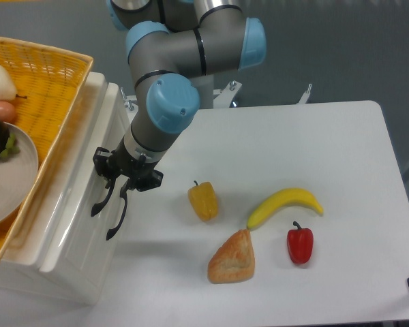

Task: Slide the top white drawer open
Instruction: 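Close the gripper around the black handle of the upper drawer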

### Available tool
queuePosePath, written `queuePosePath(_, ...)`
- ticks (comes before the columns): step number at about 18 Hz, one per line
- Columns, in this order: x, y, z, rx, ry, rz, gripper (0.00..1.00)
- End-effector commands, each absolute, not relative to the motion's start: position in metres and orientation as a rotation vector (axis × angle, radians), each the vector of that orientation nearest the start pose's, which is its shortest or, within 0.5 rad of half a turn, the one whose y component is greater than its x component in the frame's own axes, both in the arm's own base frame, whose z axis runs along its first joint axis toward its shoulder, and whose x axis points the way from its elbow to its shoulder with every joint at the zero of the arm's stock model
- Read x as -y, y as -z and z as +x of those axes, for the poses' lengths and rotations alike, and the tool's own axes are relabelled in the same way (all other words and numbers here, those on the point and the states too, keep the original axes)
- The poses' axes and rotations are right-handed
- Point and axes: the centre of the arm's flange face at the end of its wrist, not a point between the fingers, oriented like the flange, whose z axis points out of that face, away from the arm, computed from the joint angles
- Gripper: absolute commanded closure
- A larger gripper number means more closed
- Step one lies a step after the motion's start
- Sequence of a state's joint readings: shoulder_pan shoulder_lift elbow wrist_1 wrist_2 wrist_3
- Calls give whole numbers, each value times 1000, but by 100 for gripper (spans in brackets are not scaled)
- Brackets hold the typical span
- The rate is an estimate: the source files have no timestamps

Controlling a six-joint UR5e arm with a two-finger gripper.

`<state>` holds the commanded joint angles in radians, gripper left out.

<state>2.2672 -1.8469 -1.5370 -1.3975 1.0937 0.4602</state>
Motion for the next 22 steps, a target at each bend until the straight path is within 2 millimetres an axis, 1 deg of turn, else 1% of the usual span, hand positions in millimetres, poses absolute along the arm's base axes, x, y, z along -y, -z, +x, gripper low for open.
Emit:
queuePosePath(6, -566, -387, -242, 363, 621, -2846, 74)
queuePosePath(8, -566, -387, -242, 363, 621, -2846, 75)
queuePosePath(10, -566, -392, -241, 357, 612, -2843, 78)
queuePosePath(22, -566, -391, -241, 358, 611, -2845, 85)
